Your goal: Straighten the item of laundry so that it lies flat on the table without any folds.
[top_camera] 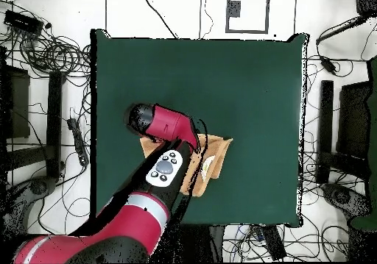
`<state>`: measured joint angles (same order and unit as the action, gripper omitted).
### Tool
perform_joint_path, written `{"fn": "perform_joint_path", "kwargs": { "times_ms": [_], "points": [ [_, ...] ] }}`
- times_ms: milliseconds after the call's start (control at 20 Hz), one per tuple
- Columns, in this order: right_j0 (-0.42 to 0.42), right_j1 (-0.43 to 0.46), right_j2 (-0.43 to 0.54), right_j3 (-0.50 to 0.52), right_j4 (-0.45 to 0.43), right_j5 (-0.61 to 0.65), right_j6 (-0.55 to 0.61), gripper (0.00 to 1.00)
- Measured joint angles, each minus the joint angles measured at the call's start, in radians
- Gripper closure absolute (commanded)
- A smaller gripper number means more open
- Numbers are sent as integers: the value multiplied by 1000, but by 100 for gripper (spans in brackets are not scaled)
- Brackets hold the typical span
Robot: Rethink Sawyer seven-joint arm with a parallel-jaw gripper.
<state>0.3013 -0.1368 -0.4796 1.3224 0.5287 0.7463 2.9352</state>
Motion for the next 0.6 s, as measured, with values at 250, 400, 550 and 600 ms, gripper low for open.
{"fn": "perform_joint_path", "kwargs": {
  "times_ms": [250,400,550,600],
  "points": [
    [-2,-11,10,2,11,14,0,0],
    [-2,-28,15,4,11,18,0,0],
    [-2,-45,19,6,11,24,0,0],
    [-2,-49,20,7,11,24,0,0]
  ]
}}
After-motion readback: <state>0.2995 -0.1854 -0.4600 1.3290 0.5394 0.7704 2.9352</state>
